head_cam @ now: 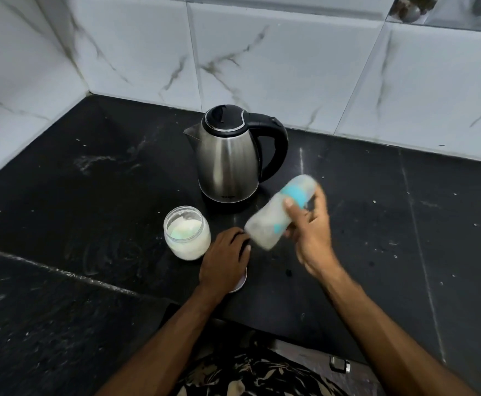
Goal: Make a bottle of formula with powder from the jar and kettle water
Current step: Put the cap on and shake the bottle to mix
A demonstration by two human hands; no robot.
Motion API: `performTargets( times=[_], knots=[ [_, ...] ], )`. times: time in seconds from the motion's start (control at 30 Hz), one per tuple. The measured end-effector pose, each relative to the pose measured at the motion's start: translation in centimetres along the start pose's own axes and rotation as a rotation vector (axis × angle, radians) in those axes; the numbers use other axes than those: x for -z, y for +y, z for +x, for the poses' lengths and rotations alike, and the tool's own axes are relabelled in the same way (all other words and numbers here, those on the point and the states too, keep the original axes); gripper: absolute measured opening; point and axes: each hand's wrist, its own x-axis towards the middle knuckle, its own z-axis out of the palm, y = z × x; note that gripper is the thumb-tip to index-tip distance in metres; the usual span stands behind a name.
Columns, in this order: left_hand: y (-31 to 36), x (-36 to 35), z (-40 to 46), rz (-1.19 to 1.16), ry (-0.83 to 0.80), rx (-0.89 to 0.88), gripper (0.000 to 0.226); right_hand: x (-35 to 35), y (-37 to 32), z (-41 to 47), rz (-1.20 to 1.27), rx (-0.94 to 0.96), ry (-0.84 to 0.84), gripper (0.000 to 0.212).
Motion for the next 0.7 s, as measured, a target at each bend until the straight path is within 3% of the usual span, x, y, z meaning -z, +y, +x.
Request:
performTargets(
  times=[0.1,0.13,0.2,0.27,0.3,0.47,0.53,0.63,0.7],
  knots=[
    [-0.2,0.2,0.0,-0.093,-0.109,-0.015,0.049,0.2,0.9,-1.6,-0.283,-0.082,-0.332,0.077],
    [-0.1,0.3,0.1,-0.082,-0.088,-0.021,0.043,0.3,0.7,-1.3,-0.279,-0.051,-0.311,0.076],
    [0.2,0.1,0.1,-0.006,-0.005,-0.007,0.031,0.2,-0.2,-0.2,-0.126,0.017,-0.090,0.071],
    [0.6,0.0,0.1,0.036,0.033,-0.038,0.033,0.2,-0.6,0.7,0.047,0.052,0.081,0.068],
    [0.6,0.0,0.1,0.047,0.044,-0.046,0.035,0.2,-0.6,0.7,0.076,0.046,0.090,0.069],
    [0.1,0.3,-0.1,-0.048,-0.032,-0.078,0.051,0.2,0.5,-1.8,-0.268,-0.070,-0.327,0.081],
    [0.1,0.1,-0.2,-0.006,0.004,-0.057,0.041,0.3,-0.1,-0.9,-0.215,-0.001,-0.183,0.074],
    [0.2,-0.2,0.0,0.038,0.055,-0.041,0.034,0.6,-1.2,1.3,0.072,0.088,0.139,0.059],
    [0.3,-0.2,0.0,0.047,0.055,-0.054,0.035,0.5,-1.0,1.2,0.136,0.079,0.138,0.056]
  ],
)
